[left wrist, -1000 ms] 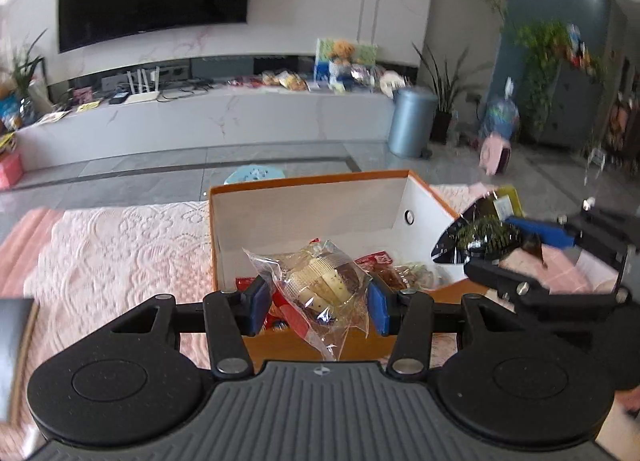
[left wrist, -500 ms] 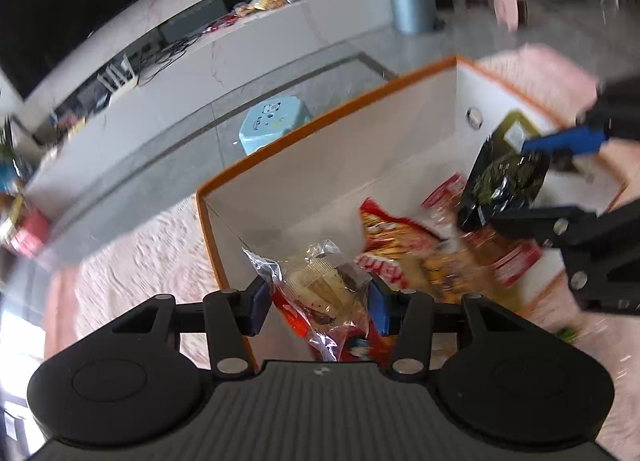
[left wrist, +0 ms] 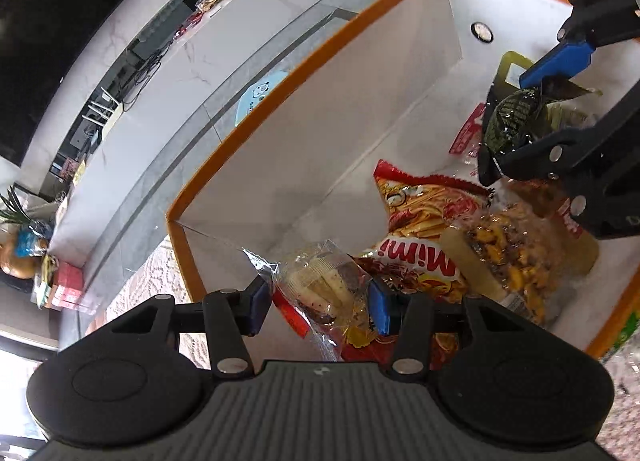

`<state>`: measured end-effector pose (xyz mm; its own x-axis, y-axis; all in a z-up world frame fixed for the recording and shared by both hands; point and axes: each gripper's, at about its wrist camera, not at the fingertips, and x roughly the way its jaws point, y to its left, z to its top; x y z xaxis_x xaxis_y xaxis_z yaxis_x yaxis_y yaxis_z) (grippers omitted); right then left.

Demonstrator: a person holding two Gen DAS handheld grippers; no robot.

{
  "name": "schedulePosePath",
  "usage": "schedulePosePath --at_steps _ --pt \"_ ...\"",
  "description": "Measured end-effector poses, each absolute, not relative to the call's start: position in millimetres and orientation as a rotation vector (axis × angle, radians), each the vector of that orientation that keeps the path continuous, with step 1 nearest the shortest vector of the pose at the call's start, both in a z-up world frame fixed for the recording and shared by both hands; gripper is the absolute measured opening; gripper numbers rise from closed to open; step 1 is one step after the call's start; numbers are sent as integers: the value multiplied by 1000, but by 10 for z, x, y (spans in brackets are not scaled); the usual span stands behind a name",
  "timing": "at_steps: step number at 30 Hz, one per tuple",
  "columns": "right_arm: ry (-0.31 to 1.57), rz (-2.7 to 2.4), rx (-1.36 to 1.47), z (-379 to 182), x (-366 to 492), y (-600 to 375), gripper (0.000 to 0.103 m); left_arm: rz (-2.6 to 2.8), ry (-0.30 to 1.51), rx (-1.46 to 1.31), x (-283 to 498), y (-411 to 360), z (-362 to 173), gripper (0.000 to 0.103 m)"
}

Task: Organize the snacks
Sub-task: 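Carry both packs into the orange box and open both tools, then withdraw both tools from the box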

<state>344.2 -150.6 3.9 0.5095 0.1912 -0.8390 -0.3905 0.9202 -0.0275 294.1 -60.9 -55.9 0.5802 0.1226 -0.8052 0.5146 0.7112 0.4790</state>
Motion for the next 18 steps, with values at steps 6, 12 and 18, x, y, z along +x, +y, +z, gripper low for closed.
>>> schedulePosePath --at_steps 6,12,18 --pt "1026 340 -168 -58 3527 -1527 52 -239 936 755 2974 -592 -594 57" --pt "1059 318 -150 -96 3512 -1512 57 -234 930 754 2945 -588 -569 65" --pt "1064 293 -170 -58 3478 -1474 66 -237 889 763 2855 -621 -435 71"
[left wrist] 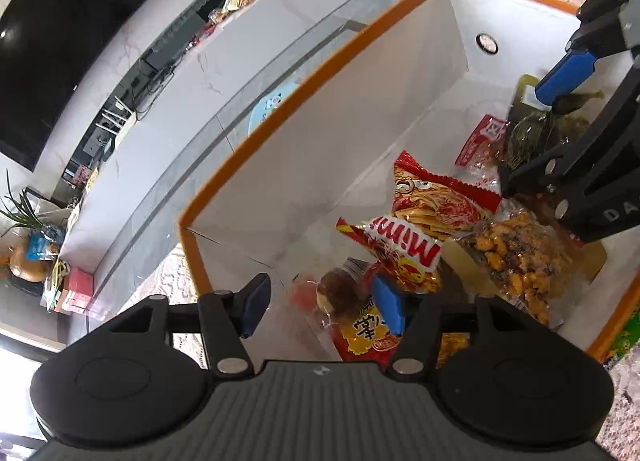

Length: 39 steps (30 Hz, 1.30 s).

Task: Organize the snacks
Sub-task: 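Withdraw both tools from the box, then move both tools toward the white ball candy pack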

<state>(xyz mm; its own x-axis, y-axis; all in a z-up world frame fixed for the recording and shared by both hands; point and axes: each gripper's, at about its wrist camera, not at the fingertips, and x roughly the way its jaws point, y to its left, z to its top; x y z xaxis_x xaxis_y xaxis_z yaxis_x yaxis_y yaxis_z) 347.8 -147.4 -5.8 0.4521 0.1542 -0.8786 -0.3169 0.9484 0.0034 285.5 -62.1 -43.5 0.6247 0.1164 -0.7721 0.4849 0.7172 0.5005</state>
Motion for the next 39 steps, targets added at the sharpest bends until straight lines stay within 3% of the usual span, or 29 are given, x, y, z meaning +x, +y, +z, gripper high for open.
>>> schedulePosePath --at_steps 15,26,32,39 --pt "999 301 -154 433 3117 -1545 68 -279 830 643 2473 -577 107 72" --pt "791 287 -56 1042 2263 -1830 68 -346 648 555 1662 -465 524 72" --pt "709 281 61 1004 1668 -2026 70 -417 568 490 1149 -466 569 72" --pt "683 214 147 624 1089 -2161 74 -441 623 384 846 -561 240 70"
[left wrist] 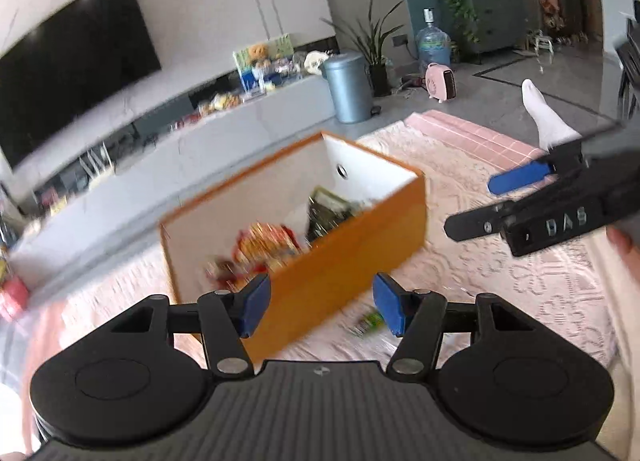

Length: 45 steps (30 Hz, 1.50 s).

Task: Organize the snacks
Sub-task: 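Move both tools toward the white ball candy pack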

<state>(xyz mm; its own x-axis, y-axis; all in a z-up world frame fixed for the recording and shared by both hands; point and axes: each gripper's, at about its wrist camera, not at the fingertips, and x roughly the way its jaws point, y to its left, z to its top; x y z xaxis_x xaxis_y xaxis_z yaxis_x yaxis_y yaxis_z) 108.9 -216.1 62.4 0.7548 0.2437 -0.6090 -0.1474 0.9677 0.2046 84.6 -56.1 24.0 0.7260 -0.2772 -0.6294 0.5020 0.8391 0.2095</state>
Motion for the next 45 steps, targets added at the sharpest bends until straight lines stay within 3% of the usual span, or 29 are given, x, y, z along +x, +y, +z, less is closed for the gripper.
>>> schedulePosePath --at_steps 4,8,19,24,30,33,35,37,40,42,45 --pt "706 162 168 283 885 -2152 74 -417 712 265 861 -541 6 68" --pt "768 107 183 -54 841 -2082 85 -342 785 232 941 -508 -231 67" --pt "915 90 154 -535 970 -1901 86 -378 900 163 1003 -432 -714 62" --pt "934 91 172 -612 1040 -1922 83 -393 934 143 1053 -434 -818 54" --pt "947 122 157 -617 1027 -1846 61 -417 969 93 1126 -441 -933 39" --pt "950 122 141 -604 986 -1816 40 -426 981 77 1137 -439 -967 34" --pt "952 128 145 -597 965 -1820 21 -427 982 72 1134 -434 -984 32" --pt "953 135 153 -596 952 -1820 12 -434 981 64 1133 -431 -993 29" --pt "949 109 127 -618 962 -1809 3 -461 989 41 1160 -455 -999 19" --pt "938 90 119 -616 971 -1824 2 -484 1003 5 1189 -471 -1004 8" --pt "925 69 116 -601 986 -1859 2 -516 1014 -44 1222 -506 -1014 5"
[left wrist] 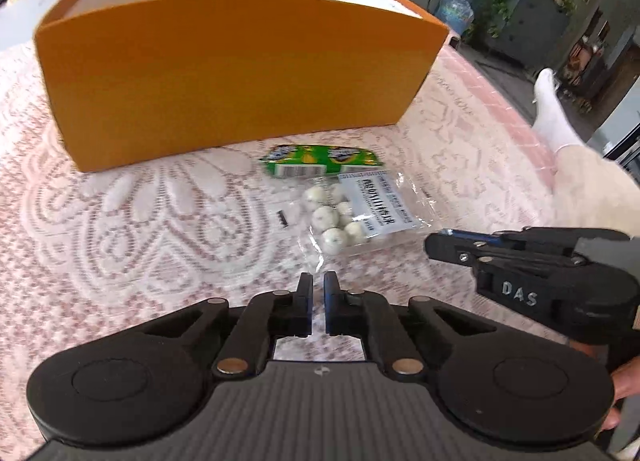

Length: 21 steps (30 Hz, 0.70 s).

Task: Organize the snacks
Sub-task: 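Move both tools toward the white ball candy pack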

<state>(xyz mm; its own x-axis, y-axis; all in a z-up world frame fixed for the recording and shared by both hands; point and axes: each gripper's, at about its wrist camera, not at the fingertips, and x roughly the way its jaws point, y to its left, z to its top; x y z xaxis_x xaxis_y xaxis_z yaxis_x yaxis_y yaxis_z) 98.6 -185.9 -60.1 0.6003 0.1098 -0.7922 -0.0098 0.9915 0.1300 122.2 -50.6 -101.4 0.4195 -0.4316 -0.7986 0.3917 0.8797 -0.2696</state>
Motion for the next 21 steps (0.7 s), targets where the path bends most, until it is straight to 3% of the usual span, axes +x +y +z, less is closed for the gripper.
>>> schedulePosePath --at_steps 6,14,21 --pt "899 10 105 -565 985 -1944 12 -584 1023 -89 1241 -639 -1024 5" --pt "865 -50 188 -504 959 -2124 53 -683 1032 -129 1249 -845 -1110 4" --pt "842 -69 251 -454 946 -2239 57 -697 1005 -96 1280 -1008 -1029 6"
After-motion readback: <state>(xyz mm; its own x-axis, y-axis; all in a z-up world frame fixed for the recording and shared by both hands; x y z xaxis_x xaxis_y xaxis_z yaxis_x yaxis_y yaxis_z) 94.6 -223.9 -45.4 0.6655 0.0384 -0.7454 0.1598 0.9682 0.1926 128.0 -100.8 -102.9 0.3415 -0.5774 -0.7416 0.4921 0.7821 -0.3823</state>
